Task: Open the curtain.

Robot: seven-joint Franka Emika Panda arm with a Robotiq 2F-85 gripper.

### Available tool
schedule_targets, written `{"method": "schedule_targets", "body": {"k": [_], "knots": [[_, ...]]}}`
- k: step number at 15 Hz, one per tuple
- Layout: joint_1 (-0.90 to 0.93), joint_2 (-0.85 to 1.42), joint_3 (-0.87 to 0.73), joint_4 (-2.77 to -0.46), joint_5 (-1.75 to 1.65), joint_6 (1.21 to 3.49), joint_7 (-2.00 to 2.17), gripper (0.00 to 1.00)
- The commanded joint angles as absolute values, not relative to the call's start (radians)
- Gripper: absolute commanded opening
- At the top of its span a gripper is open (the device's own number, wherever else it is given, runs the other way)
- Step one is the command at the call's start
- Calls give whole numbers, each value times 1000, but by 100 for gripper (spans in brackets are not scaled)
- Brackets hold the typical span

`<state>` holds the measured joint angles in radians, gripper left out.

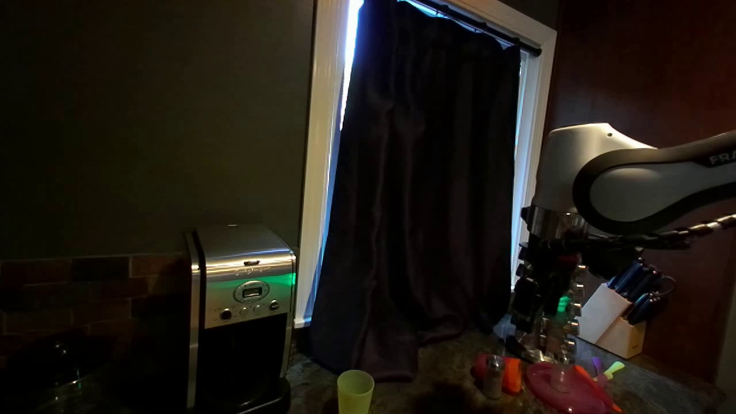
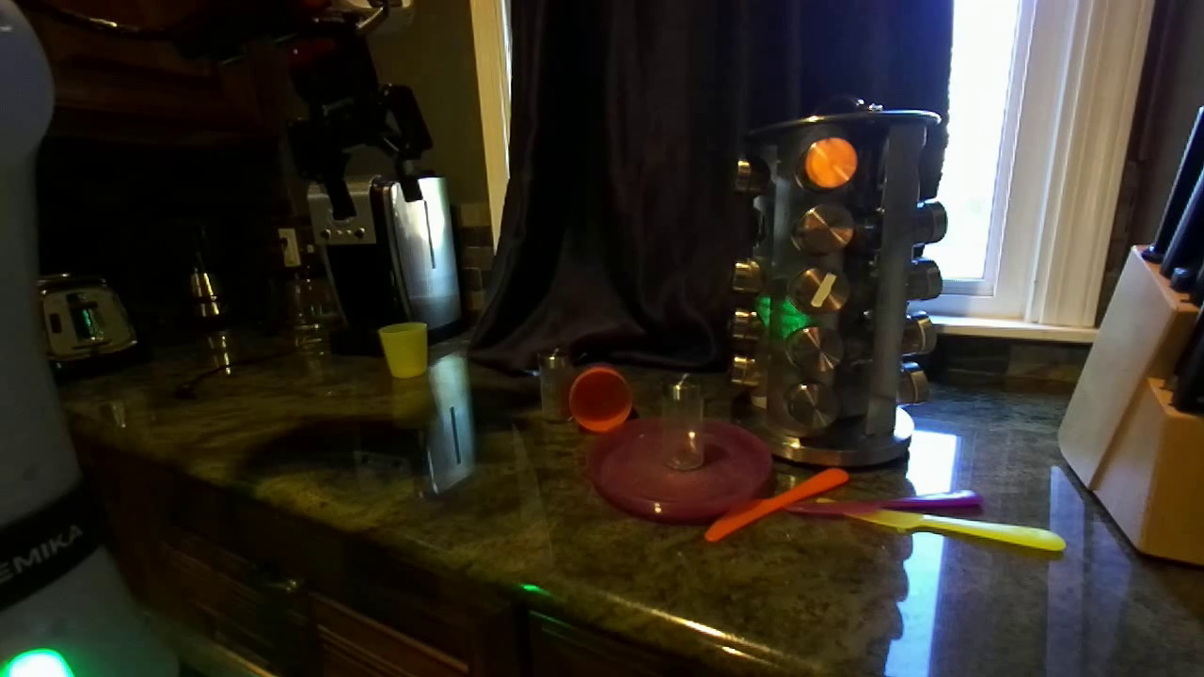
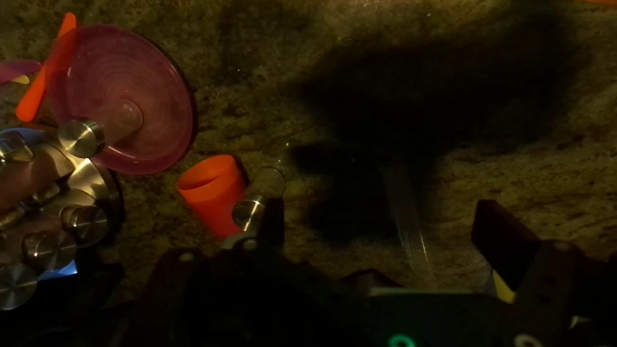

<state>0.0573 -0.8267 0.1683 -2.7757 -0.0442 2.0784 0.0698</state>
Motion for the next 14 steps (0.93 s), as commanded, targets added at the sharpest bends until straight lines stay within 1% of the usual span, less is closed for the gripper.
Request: {"method": "schedule_targets", "body": {"k": [1,3,7,14], "knots": [[70,-825,157,-2774,-55,2075,79,100],[65,-814,147,-2764,-52,2070,74,100],[15,-803,72,-2731,-84,2150,28,100],[-41,-731,-161,-2594,-117,2340,-249,100]]}}
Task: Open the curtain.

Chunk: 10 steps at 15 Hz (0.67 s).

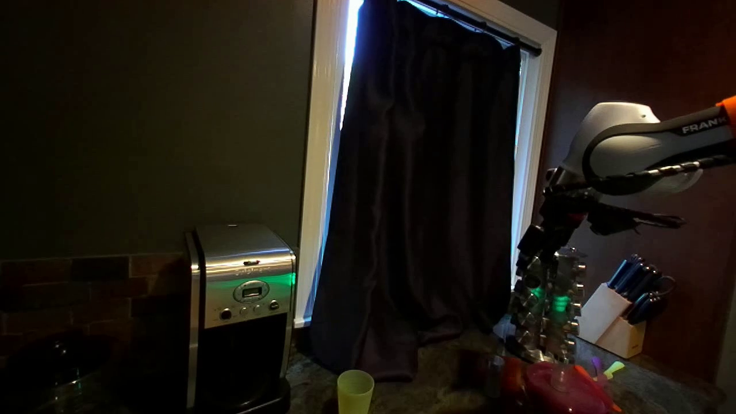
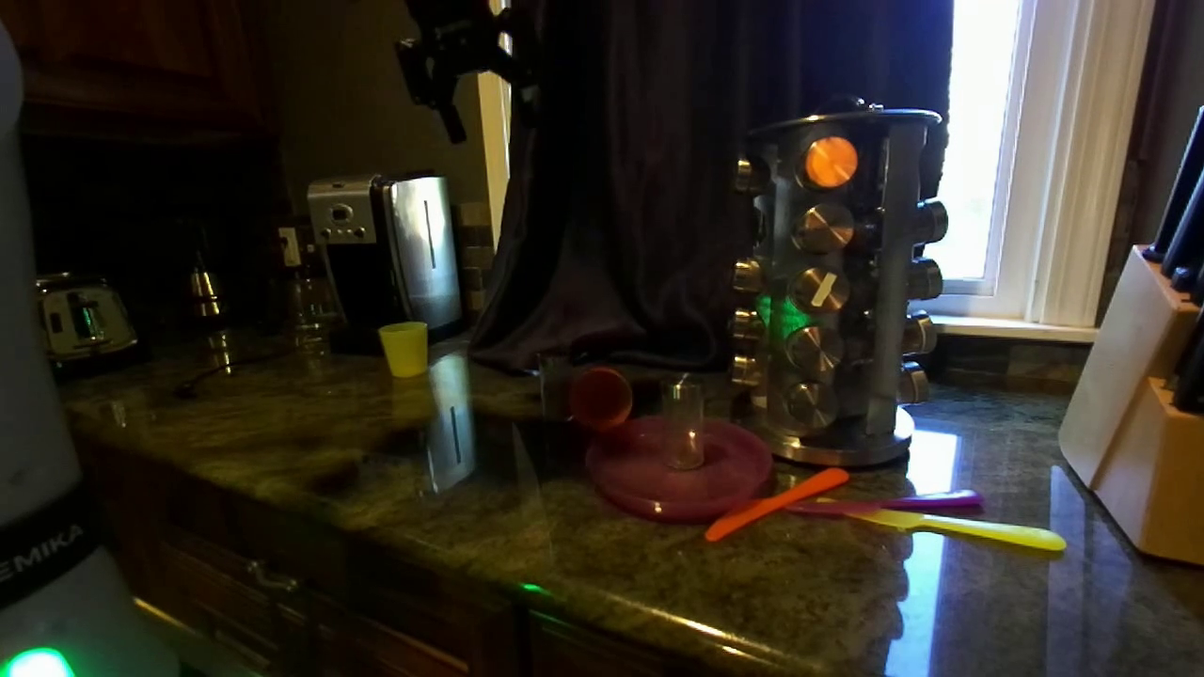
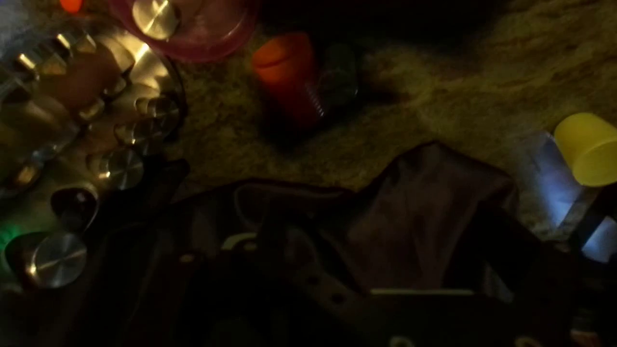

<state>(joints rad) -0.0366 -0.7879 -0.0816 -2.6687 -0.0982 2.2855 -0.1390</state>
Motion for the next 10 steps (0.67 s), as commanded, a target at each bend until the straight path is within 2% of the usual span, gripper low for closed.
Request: {"method": "schedule_targets", "body": {"k": [1,10], "knots": [[-34,-715,-197,-2571,-106,2371,-295,100],[108,-500,-521,-2206,51,2345,-840,100]]}}
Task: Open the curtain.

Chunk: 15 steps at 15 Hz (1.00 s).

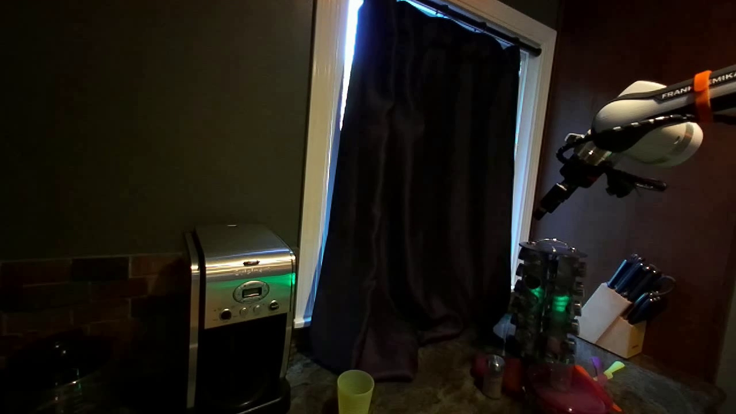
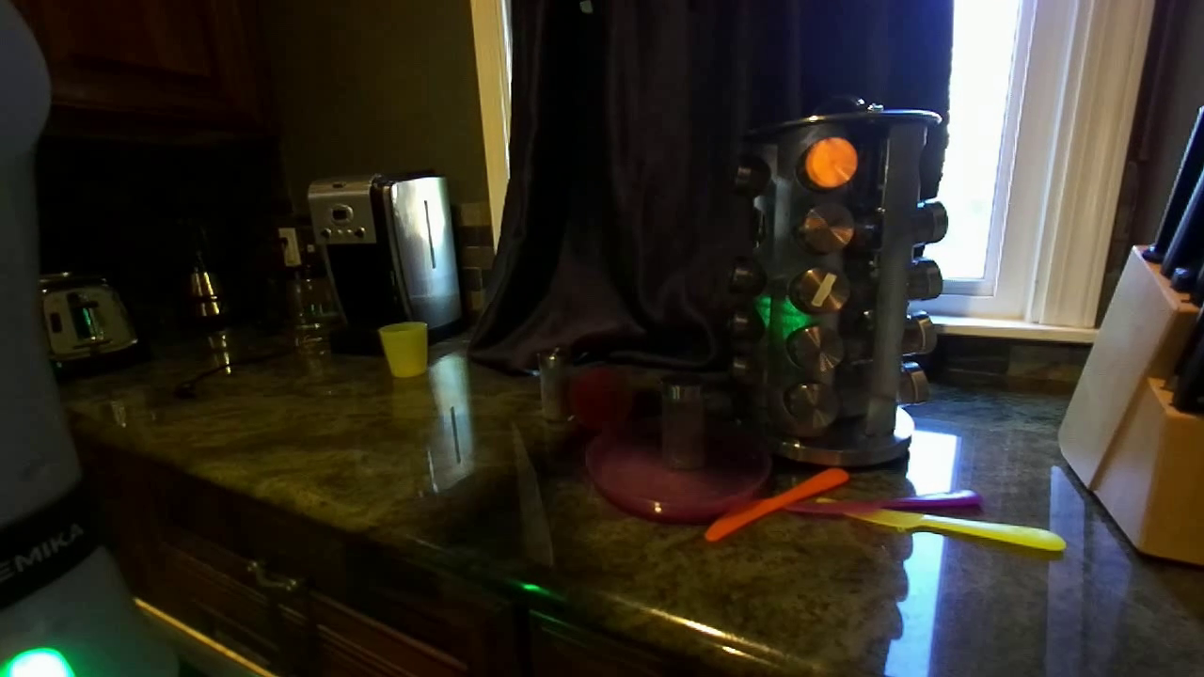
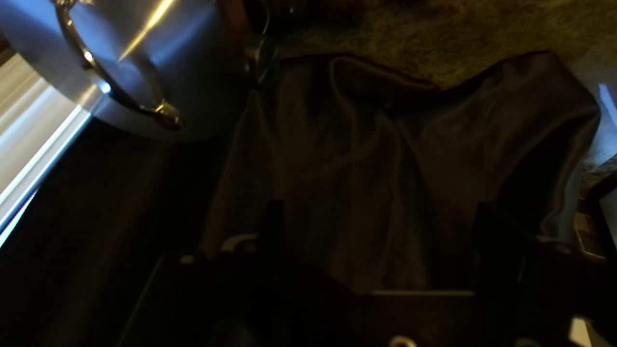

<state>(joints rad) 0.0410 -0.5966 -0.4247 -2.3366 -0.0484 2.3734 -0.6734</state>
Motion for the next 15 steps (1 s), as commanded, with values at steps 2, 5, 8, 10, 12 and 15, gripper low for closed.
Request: {"method": "schedule_targets", "body": {"k": [2,5,8,10,12,15], "knots": [[124,-440,-570,-2129,146,2345,-927,100],[67,-447,-530,-2145,206,2367,-922,100],[72,-406,-539,-2103,238,2366,-931,100],[57,-420,-520,-2120,212,2345,-916,100],[32,-406,-501,-2105,208,2348,-916,100],[26,-314,-532,-1986,272,2402,-946,100]]}}
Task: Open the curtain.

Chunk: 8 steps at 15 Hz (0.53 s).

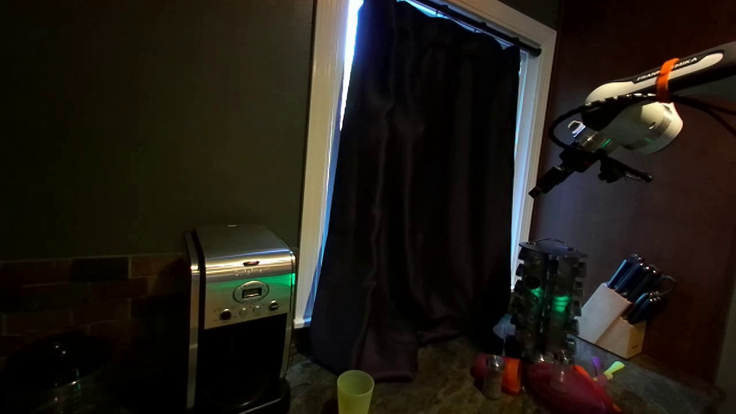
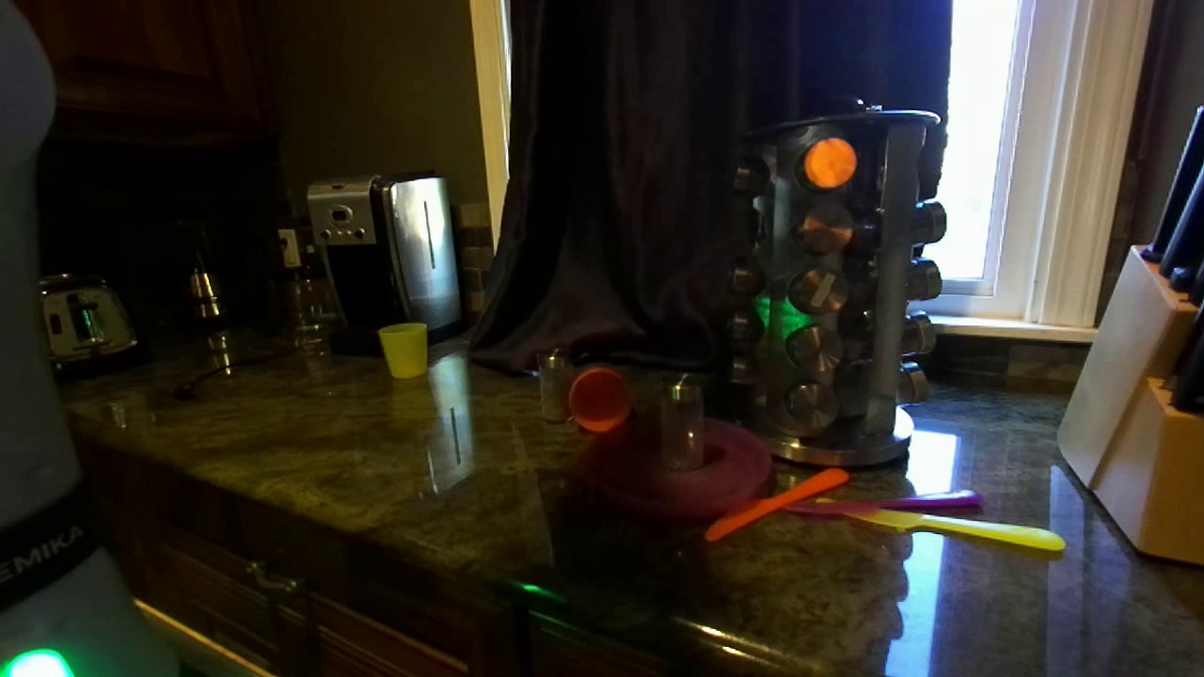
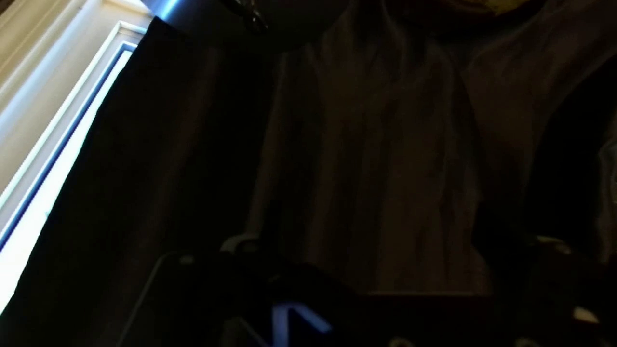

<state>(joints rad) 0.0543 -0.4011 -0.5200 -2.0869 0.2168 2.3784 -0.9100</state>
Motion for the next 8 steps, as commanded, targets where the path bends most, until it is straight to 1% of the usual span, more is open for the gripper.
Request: {"method": "schedule_targets", "body": {"k": [1,5,8], "knots": [[23,-290,-543,-1953,287,2411,-957,100],[5,-158,-605,-1780,403,2383,-1059,100],[-23,-49,-631,-1654,575,2352,-1195,100]]}}
